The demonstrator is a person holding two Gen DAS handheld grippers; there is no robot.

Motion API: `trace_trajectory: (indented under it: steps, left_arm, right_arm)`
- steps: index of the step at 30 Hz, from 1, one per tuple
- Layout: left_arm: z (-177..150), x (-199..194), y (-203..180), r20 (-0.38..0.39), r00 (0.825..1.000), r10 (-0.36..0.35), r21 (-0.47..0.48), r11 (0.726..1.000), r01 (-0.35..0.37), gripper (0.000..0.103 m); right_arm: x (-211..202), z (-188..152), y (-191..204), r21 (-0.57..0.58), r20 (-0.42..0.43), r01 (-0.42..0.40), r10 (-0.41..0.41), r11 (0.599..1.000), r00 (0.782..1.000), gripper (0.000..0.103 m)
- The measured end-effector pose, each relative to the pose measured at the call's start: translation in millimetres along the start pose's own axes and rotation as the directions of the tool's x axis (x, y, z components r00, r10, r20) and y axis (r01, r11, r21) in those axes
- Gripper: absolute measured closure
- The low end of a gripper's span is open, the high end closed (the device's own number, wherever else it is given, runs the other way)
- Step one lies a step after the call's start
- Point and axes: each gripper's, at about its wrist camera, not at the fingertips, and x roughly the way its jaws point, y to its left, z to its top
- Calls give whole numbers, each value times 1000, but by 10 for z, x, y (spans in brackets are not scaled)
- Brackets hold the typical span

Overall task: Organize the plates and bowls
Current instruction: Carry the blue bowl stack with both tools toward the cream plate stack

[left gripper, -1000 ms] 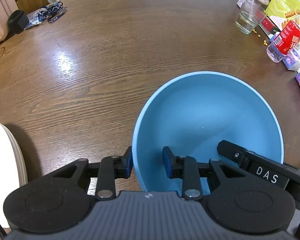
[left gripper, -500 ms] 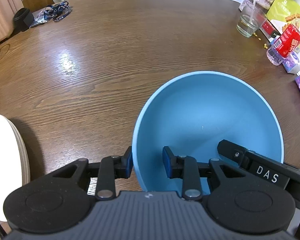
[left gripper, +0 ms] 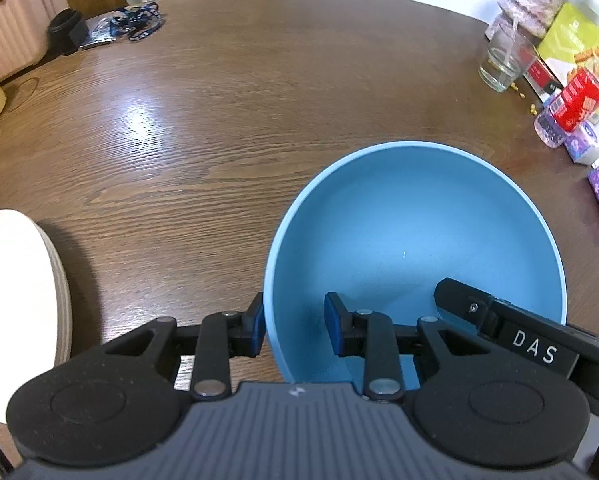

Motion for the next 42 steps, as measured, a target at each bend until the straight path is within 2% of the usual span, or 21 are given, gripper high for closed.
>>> trace_trajectory:
  steps: [10,19,28,42]
  left_arm:
    - [-79,-180,231,40,999,6,-113,994,-1,73]
    - [-200,-335,517,73,997,35,-236,972,-17,73]
    - [-328,-525,869,109,991,79,-366,930,-33,73]
    - [-521,-820,1606,149,977,154,-530,846,-53,73]
  right_arm:
    - [-72,57,266,-116,-1,-28,28,993,1000,74]
    - [-91,64,605,-240,-22,-65,62,969,998,74]
    - [-104,42,1041,-361,-48,-119,109,925,993,74]
    - [-39,-147,1827,-500,-114,-203,168,842,979,74]
